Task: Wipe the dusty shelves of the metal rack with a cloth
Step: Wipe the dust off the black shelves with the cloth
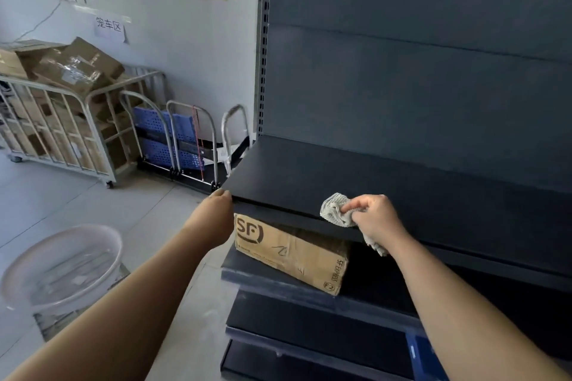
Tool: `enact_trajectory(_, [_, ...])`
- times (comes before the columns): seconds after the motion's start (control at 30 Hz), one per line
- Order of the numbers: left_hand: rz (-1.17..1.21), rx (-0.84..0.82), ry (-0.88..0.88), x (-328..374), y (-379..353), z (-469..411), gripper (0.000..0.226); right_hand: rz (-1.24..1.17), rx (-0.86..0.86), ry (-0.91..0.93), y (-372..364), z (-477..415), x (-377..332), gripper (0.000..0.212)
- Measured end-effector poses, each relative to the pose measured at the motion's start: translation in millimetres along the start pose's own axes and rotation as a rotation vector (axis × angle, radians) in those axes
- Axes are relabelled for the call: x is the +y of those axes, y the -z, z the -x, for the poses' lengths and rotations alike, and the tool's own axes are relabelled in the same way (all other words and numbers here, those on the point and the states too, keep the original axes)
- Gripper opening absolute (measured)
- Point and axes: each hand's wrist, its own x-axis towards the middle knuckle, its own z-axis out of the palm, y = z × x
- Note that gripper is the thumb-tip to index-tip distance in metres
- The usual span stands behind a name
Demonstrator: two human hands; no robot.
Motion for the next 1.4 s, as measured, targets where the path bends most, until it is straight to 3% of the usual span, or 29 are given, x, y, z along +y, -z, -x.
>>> enact_trajectory(0.13, [-0.041,-0.015,-0.057,3,-5,-7,0.032,0.026,0.234,-0.045,2,-7,1,0.032])
enact_trajectory(0.17, [-0.057,-0.037,-0.076,4,-7,-9,0.030,0.043,0.224,0.047,-10,-11,-4,0.035])
enact_trajectory(0.23, [-0.030,-0.035,-0.077,7,-9,-13,0.022,0.150,0.027,0.261,-44,-16,-21,0.044])
enact_trajectory(0.33, [-0.006,0.016,-0.084,18,-11,-21,0.019,0.356,-0.177,0.363,-80,-25,-41,0.052])
enact_trajectory(0.4, [-0.033,0.039,-0.101,25,-14,-30,0.022,0.342,-0.175,0.335,-80,-43,-34,0.051])
enact_trajectory(0.57, [-0.037,0.036,-0.118,52,-26,-49,0.027,0.444,0.131,0.052,-38,-81,8,0.051])
enact_trajectory(0.63, [-0.035,0.036,-0.103,61,-32,-55,0.029,0.500,0.099,0.163,-43,-79,0,0.055])
enact_trajectory(0.73, [-0.031,0.042,-0.084,74,-40,-65,0.028,0.534,-0.124,0.394,-68,-91,-19,0.055])
enact_trajectory(0.8, [-0.029,0.046,-0.077,84,-43,-70,0.029,0.499,-0.211,0.312,-74,-111,-24,0.056])
enact_trajectory(0.9, [-0.039,0.043,-0.102,99,-50,-75,0.033,0.444,-0.196,0.179,-68,-143,-14,0.057])
enact_trajectory(1.17, [-0.078,0.037,-0.216,141,-77,-77,0.041,0.420,0.072,-0.102,34,-194,79,0.058])
enact_trajectory(1.4, [-0.098,0.053,-0.214,147,-91,-78,0.042,0.522,0.283,-0.325,139,-149,153,0.056])
